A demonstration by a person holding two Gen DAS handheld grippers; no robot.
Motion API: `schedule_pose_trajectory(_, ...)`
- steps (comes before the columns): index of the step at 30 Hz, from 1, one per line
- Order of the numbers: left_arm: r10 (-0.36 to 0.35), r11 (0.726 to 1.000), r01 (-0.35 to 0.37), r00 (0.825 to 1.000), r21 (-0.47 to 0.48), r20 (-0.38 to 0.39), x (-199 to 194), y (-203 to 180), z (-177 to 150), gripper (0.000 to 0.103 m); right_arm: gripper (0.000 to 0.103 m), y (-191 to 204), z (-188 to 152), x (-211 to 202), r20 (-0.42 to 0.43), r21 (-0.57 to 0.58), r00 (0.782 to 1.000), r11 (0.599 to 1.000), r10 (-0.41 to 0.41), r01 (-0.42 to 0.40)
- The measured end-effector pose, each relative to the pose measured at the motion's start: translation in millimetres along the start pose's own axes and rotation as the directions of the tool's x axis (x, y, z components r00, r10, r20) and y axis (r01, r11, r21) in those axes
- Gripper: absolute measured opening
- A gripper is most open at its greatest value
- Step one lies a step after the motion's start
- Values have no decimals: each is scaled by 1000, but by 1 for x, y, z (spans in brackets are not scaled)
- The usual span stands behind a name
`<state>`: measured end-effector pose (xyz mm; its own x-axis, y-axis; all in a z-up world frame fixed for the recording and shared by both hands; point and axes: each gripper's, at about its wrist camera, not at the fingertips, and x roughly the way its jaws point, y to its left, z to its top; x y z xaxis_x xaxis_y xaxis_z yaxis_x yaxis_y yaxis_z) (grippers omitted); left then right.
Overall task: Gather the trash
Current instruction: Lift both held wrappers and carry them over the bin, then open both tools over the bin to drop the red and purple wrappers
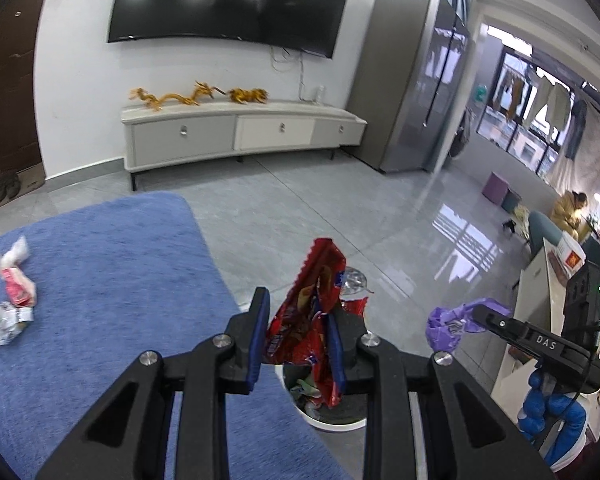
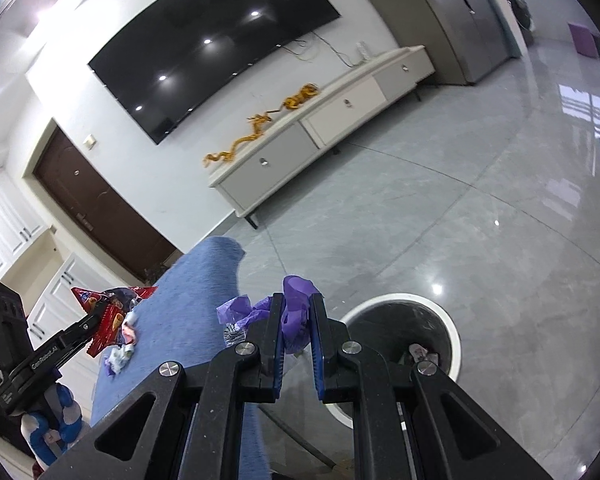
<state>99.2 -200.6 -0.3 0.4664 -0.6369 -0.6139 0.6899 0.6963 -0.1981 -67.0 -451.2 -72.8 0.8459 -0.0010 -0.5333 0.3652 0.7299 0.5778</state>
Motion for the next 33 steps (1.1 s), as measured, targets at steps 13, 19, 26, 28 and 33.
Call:
schedule_pose_trajectory(13, -45, 998, 50, 991, 34, -128, 80, -27, -7, 26, 11, -41, -1, 32, -68, 80, 995, 994, -73, 79)
schedule_pose_trajectory(19, -51, 997, 59, 982, 40, -181, 115, -35, -11, 26, 11, -53, -5, 50, -101, 104, 990, 989, -96, 107)
schedule_pose_trajectory(26, -45, 997, 58, 971, 49, -236, 147, -42, -14, 26, 11, -61, -6, 67, -134, 111, 983, 984, -122, 137)
schedule_pose_trajectory(28, -42, 997, 57, 967, 51, -251, 156, -44, -16, 26, 11, -64, -7, 72, -143, 114, 981, 983, -129, 146)
schedule_pose_trajectory(33, -35, 997, 51, 958, 50, -286, 175, -46, -21, 26, 11, -72, -9, 82, -167, 126, 975, 978, -144, 166)
